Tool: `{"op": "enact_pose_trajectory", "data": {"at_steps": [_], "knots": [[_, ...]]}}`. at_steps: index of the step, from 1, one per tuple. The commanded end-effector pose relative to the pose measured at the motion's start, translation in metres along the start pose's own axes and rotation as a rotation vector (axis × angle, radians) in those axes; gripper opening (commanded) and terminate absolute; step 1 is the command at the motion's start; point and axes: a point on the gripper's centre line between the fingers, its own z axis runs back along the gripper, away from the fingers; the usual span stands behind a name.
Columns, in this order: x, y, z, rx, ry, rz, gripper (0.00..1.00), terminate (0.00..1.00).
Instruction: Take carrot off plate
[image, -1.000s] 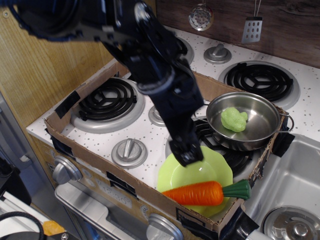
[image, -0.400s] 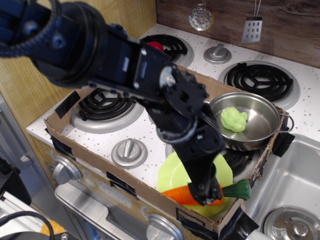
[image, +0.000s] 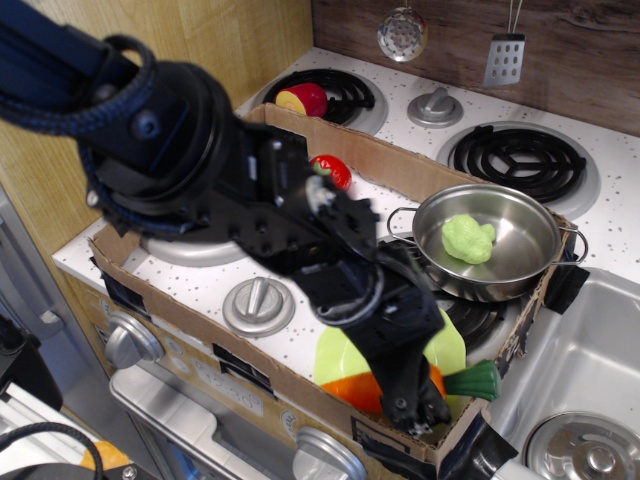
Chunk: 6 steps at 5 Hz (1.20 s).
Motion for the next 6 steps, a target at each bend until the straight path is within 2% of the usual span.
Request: {"op": "enact_pose_trajectory", "data": {"at_steps": [1, 2, 3, 4, 5, 6], "knots": [[0.0, 0.004, -0.004, -0.001, -0.03, 0.025, 1.0, 0.0], [0.005, 0.004, 0.003, 0.007, 0.004, 0.043, 0.0, 0.0], [0.01, 0.006, 0.012, -0.002, 0.014, 0.077, 0.0, 0.0], [0.016, 0.019, 0.027, 0.014, 0.06, 0.146, 0.0, 0.0], [0.012, 0.045, 0.038, 0.018, 0.102, 0.192, 0.0, 0.0], [0.003, 0.074, 0.044, 0.022, 0.14, 0.128, 0.0, 0.0]]}}
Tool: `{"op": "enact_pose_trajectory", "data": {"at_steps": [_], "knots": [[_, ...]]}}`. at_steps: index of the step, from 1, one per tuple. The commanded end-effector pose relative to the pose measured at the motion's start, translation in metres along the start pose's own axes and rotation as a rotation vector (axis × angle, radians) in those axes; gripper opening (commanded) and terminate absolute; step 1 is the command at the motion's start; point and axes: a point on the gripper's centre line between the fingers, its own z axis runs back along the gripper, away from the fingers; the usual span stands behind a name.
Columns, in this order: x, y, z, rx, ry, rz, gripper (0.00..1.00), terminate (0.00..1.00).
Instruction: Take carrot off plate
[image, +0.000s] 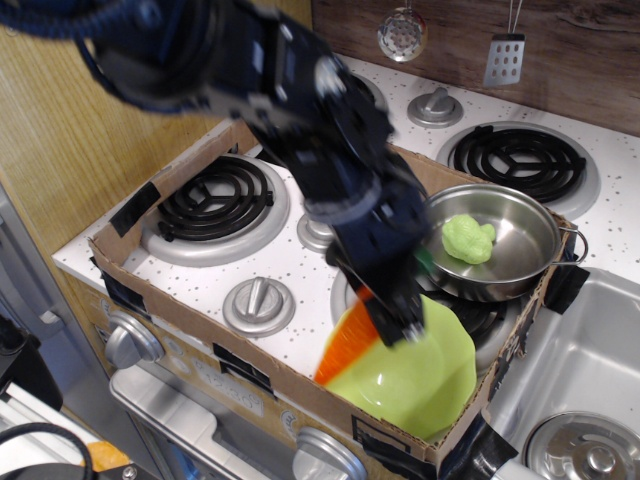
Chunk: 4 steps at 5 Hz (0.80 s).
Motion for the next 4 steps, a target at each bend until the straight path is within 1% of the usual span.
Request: {"op": "enact_pose_trajectory", "data": {"at_steps": [1, 2, 3, 4], "knots": [[0.0, 0.061, 0.018, 0.078, 0.047, -0.167, 0.0, 0.0], [-0.002, 0.079, 0.025, 0.103, 0.1, -0.224, 0.0, 0.0], [-0.002, 0.091, 0.024, 0.086, 0.091, -0.24, 0.0, 0.0], [-0.006, 0.108, 0.011, 0.015, 0.021, -0.214, 0.0, 0.0]]}}
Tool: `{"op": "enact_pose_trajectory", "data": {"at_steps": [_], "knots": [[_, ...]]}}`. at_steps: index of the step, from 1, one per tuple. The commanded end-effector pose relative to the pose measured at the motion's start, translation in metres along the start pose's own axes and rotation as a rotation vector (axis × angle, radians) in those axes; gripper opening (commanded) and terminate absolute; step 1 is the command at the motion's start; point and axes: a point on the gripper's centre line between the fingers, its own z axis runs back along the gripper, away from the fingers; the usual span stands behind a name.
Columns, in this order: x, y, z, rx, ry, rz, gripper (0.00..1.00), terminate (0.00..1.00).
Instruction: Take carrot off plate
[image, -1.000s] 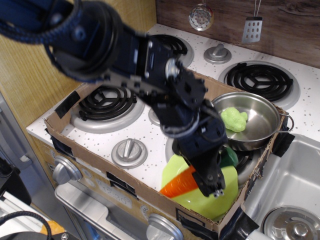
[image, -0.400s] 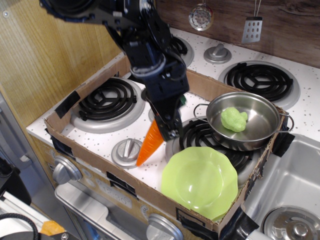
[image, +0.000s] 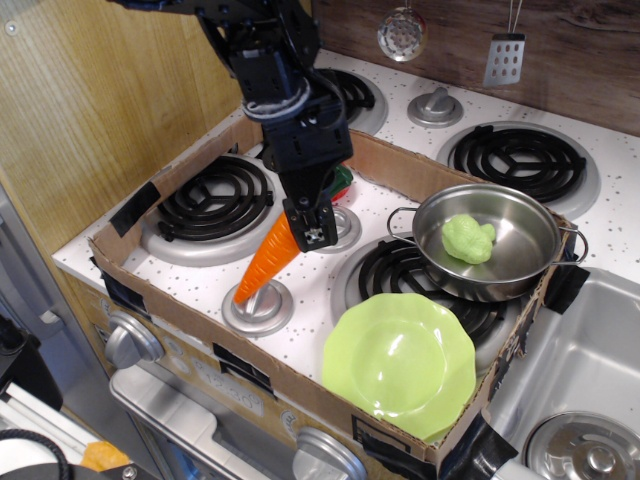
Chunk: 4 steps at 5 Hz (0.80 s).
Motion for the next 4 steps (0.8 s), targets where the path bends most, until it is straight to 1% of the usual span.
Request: {"op": "enact_pose_trajectory", "data": {"at_steps": [1, 2, 3, 4], "knots": [[-0.01, 0.041, -0.017, -0.017, -0.099, -0.019, 0.0, 0.0], [-0.015, 0.047, -0.038, 0.032, -0.124, -0.091, 0.0, 0.0], [-0.016, 0.045, -0.044, 0.053, -0.138, -0.103, 1.0, 0.0], [-0.013, 0.041, -0.039, 0.111, -0.12, -0.095, 1.0, 0.0]]}}
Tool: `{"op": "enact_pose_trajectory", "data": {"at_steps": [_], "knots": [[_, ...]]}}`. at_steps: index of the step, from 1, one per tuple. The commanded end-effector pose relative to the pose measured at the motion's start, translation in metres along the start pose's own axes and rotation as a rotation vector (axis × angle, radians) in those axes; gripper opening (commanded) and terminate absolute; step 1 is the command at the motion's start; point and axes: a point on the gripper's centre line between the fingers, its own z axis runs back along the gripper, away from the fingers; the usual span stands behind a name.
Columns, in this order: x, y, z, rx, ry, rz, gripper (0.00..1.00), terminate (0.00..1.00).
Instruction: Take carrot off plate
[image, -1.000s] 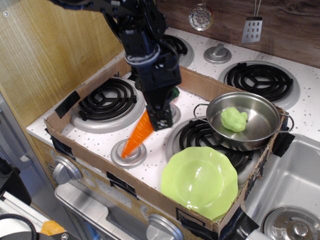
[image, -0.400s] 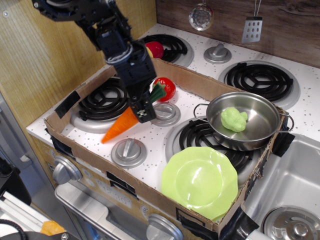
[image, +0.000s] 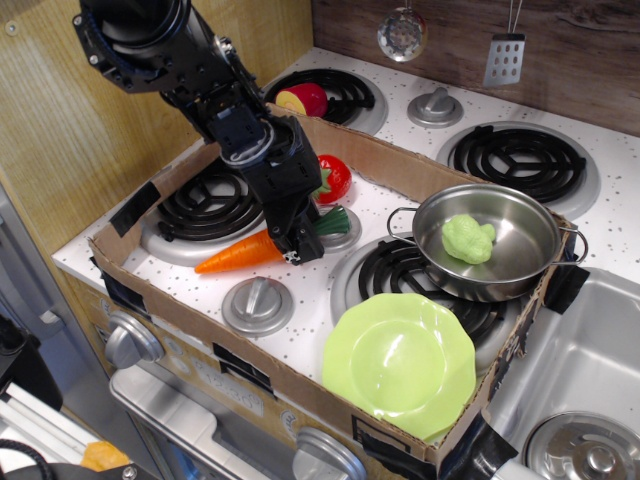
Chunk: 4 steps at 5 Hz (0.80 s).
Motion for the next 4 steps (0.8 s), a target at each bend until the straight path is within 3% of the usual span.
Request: {"op": "enact_pose_trajectory", "data": {"at_steps": [1, 3, 4], "knots": [[0.014, 0.007, 0.024, 0.082, 0.049, -0.049, 1.0, 0.0], [0.058, 0.012, 0.08, 0.137, 0.18, -0.101, 1.0, 0.0], [0.071, 0.016, 0.09, 0.089, 0.197, -0.083, 1.0, 0.0]]}}
